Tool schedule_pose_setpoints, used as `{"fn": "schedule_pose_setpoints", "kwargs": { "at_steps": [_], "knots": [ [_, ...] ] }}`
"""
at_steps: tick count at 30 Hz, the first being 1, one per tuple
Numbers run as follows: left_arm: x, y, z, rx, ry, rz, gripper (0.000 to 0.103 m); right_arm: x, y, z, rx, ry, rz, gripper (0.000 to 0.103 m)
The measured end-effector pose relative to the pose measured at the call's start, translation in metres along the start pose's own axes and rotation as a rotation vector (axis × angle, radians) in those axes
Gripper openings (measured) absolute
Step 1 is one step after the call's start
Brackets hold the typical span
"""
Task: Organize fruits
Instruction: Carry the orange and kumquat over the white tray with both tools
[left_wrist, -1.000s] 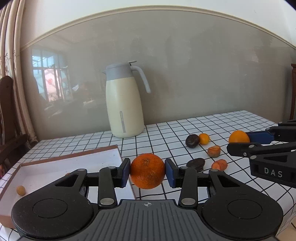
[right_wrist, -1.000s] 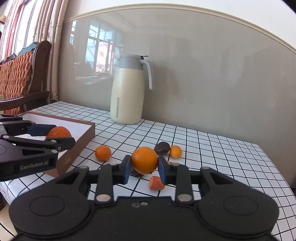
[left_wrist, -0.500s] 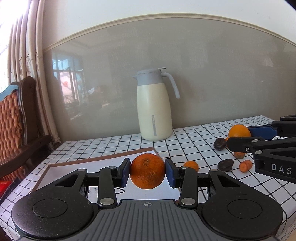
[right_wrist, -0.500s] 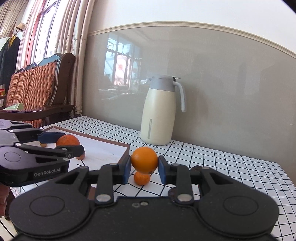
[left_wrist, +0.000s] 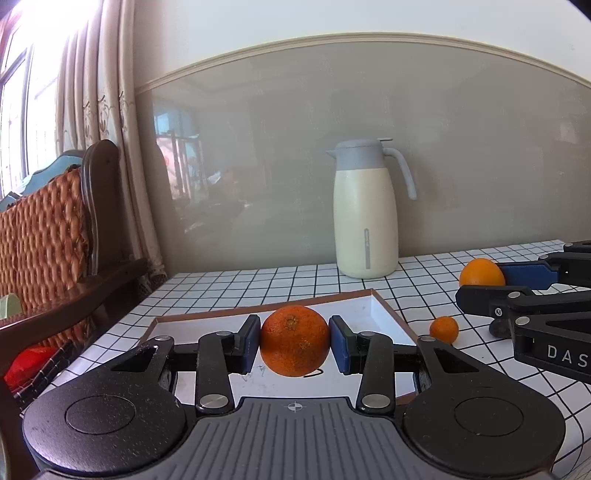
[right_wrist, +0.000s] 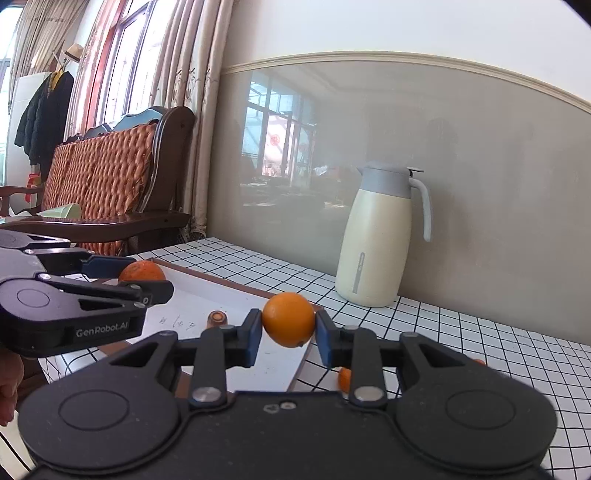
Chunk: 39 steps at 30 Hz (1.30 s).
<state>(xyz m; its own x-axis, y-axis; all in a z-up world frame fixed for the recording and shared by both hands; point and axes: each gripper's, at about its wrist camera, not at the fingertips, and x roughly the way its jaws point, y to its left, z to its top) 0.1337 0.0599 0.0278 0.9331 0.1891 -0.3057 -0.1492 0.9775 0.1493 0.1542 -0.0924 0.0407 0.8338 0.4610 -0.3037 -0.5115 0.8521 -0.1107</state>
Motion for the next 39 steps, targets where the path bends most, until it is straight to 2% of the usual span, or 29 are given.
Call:
{"fn": "schedule_pose_setpoints", "kwargs": {
  "at_steps": [22,39],
  "knots": [
    [0.011,0.07,-0.006,-0.063,0.001,0.147,0.041,0.035,0.04,0.022,-0.001,-0.015,0.091,0.022],
    [0.042,0.094,-0.005,-0.114,0.013,0.17,0.041,0.073,0.045,0.031,0.008,0.016,0.063,0.022]
  ]
}}
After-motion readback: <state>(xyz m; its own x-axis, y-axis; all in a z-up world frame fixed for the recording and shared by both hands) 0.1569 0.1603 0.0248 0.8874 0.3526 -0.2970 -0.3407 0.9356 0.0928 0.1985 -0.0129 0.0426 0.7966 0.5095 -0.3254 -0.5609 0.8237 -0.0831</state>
